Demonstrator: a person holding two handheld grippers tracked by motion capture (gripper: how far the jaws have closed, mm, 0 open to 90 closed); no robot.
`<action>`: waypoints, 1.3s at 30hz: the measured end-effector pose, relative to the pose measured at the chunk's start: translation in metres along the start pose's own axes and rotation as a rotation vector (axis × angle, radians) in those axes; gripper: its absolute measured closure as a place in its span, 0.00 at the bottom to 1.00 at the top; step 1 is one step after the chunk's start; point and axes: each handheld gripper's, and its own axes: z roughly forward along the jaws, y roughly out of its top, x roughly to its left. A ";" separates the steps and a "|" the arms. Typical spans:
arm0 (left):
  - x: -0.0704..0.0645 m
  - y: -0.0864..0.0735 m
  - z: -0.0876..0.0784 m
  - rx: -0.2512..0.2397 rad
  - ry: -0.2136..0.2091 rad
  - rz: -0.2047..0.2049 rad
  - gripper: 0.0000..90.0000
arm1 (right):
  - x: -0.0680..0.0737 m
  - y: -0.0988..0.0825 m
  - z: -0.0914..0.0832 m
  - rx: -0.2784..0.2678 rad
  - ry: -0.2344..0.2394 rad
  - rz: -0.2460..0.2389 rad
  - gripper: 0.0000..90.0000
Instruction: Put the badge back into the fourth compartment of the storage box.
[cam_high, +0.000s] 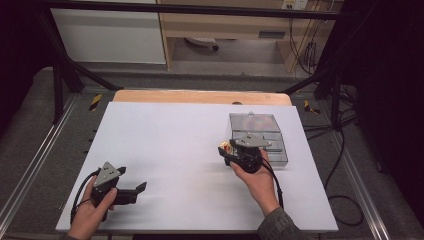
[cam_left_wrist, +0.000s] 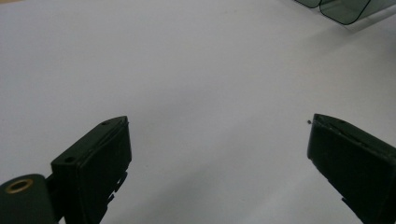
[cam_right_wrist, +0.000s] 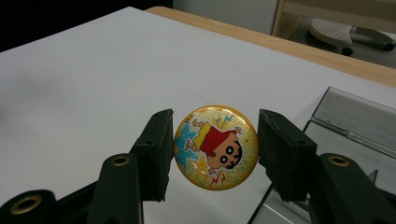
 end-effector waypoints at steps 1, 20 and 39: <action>0.000 0.000 0.000 0.000 0.000 0.000 0.07 | -0.002 0.000 0.000 0.000 -0.005 0.004 0.52; 0.000 0.000 0.000 -0.001 0.000 0.000 0.07 | -0.021 -0.004 -0.007 -0.006 -0.055 0.026 0.52; 0.000 0.000 0.000 0.003 0.000 0.004 0.07 | -0.033 -0.008 -0.011 0.005 -0.080 0.052 0.52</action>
